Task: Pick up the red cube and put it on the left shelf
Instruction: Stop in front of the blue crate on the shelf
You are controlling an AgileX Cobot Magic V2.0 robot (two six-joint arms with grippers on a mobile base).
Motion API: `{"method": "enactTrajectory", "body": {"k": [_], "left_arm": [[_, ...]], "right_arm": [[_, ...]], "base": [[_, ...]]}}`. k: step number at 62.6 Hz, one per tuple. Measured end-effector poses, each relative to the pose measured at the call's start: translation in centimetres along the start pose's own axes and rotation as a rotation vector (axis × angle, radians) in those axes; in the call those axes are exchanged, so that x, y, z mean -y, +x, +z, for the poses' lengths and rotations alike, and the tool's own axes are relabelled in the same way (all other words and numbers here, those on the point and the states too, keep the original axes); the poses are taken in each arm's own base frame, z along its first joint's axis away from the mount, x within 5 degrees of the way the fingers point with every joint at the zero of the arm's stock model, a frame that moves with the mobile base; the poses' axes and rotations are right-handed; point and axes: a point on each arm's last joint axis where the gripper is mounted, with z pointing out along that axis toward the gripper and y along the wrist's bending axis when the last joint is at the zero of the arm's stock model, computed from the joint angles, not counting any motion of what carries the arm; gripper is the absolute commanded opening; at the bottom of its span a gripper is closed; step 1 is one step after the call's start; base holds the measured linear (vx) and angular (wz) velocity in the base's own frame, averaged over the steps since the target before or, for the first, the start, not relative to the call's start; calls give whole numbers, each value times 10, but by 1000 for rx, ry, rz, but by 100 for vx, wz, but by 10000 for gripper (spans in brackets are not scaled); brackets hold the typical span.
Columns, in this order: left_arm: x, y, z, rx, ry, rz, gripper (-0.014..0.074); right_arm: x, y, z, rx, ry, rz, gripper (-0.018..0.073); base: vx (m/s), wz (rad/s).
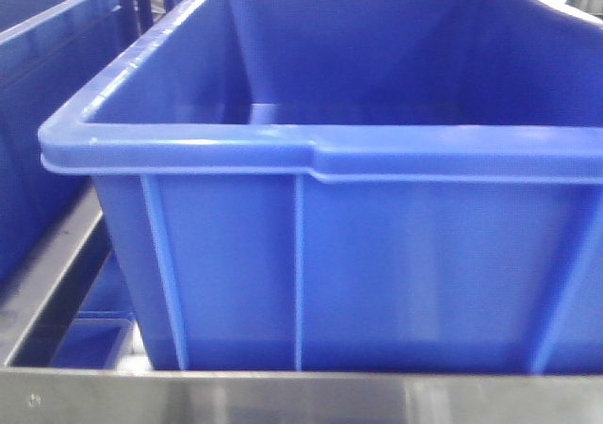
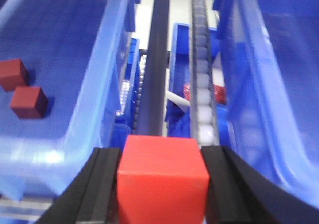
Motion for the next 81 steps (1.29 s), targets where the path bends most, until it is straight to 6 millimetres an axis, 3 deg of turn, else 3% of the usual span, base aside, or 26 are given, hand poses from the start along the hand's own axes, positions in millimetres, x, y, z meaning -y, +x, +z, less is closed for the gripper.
{"method": "enactTrajectory", "body": {"k": [81], "left_arm": [[0, 0, 0, 0, 0, 0, 102]], "right_arm": [[0, 0, 0, 0, 0, 0, 120]], "base": [[1, 3]]}}
